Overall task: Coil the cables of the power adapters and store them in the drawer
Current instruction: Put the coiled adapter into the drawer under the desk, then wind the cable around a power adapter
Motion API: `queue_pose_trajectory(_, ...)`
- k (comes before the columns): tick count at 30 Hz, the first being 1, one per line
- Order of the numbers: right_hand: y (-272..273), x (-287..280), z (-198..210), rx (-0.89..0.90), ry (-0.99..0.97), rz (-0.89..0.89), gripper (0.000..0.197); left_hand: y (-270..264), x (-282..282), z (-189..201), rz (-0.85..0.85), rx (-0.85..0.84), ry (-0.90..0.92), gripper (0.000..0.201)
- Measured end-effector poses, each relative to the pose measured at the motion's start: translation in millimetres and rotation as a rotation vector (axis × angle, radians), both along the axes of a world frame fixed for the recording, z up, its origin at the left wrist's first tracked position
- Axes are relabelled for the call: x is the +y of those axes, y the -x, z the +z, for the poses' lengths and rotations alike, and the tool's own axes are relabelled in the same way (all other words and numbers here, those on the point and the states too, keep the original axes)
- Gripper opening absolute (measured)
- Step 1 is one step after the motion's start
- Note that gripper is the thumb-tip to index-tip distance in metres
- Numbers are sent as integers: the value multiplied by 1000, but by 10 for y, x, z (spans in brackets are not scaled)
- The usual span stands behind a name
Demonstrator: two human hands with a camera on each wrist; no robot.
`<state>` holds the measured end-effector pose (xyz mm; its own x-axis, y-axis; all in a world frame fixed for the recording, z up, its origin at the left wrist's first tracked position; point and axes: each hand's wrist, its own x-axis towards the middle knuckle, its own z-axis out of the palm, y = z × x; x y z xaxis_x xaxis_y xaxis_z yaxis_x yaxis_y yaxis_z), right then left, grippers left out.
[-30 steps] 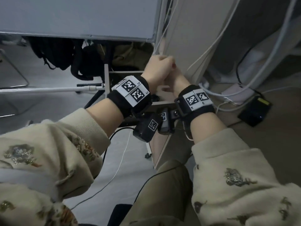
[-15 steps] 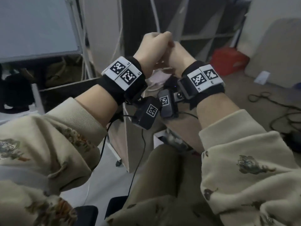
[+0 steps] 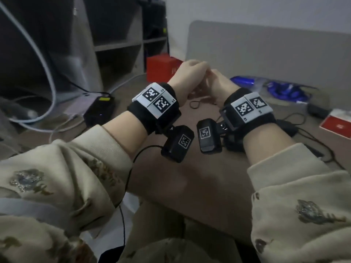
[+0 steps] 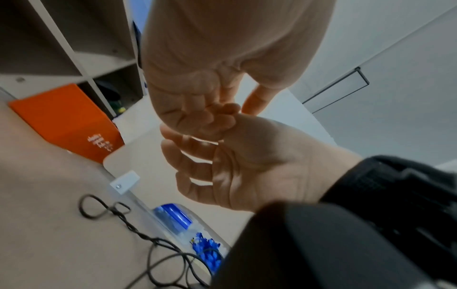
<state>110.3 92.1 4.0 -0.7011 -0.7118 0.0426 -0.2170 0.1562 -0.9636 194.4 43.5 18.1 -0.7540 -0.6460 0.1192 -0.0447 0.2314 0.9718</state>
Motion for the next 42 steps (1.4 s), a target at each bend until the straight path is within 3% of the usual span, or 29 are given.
queue_pose_trajectory(3,156,178,-45,165,-191,-93,28,271,163,-9,-77,-5,-30,9)
queue_pose_trajectory(6,333,390,-132,172,-286,-87,27,472,297,-113,-150,-27,-93,9)
queue_pose_trajectory(10,459,686,-166,326,-676,144,15,633,441,-200,-181,-68,-121,2)
queue_pose_trajectory(12,508,797,-216,385,-848,263,12,691,475,-239,-179,-88,-107,12)
queue_pose_trajectory(17,561,965,-338,318,-1035,389,60,791,545,-270,-223,-123,-103,18)
queue_pose_trajectory(25,576,1049,-404,505,-992,273,51,849,523,-377,-327,-99,-112,19)
queue_pose_trajectory(27,618,1119,-393,524,-840,187,50,854,516,-377,-361,-43,-115,22)
queue_pose_trajectory(30,650,1220,-342,364,-455,96,44,879,489,-374,-446,-19,-44,31)
queue_pose_trajectory(32,655,1253,-295,335,-334,84,36,884,493,-364,-511,-32,55,24)
queue_pose_trajectory(36,631,1281,-148,286,-171,-30,16,888,478,-340,-579,-29,128,30)
queue_pose_trajectory(39,672,1291,-99,195,-77,-74,25,907,452,-323,-564,-19,130,41)
queue_pose_trajectory(42,767,1245,-99,25,-57,-118,30,975,392,-321,-511,-177,194,55)
